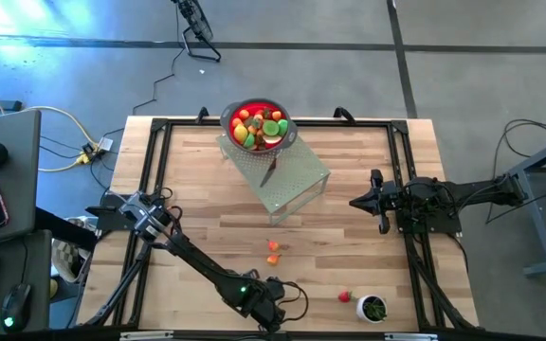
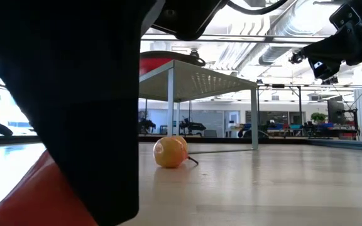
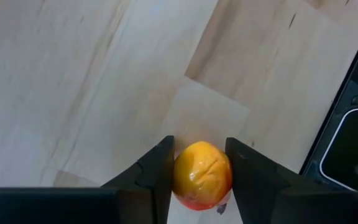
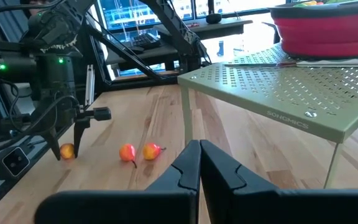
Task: Pick & Place Fruit
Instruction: Put the orange pear into the red strainer on the shelf
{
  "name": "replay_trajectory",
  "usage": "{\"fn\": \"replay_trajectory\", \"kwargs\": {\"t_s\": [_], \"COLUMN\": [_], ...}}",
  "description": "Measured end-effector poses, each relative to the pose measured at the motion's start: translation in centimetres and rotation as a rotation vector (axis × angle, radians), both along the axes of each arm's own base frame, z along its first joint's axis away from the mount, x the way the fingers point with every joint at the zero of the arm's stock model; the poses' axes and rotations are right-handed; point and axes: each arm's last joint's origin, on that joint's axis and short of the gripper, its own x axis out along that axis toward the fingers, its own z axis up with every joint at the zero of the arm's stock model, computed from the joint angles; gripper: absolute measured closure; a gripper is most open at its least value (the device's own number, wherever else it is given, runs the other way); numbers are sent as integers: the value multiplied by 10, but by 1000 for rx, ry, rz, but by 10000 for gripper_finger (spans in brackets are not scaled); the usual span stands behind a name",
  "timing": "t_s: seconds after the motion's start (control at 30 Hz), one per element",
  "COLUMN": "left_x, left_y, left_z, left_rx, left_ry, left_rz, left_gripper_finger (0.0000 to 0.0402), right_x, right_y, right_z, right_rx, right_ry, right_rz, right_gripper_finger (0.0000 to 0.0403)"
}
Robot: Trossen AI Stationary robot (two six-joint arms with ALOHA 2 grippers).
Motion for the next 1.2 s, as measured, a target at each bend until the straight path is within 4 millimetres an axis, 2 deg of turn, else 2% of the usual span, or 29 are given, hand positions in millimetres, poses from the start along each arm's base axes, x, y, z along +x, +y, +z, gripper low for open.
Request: {"fn": "replay_trajectory", "kwargs": {"t_s": [0.33,0.73,0.9,1.2], "left_x": [-7,-10,-6,19], "left_y": [3,21,33,58], "left_z": [6,34,47,76], "left_rx": [7,66,56,49], "left_ry": [48,25,3,-87], "left_rz": [-11,9,35,16], "left_gripper_finger": [274,274,274,274], "right_x": [0,0,0,0], "right_y": [0,-2,-1,1], "right_z": [0,1,1,1], "right_rx": [0,-3,0,7], "right_ry": [-1,-16,-15,-11], "right_rz": [0,-53,-49,22], "right_gripper_finger": [400,400,400,400]}}
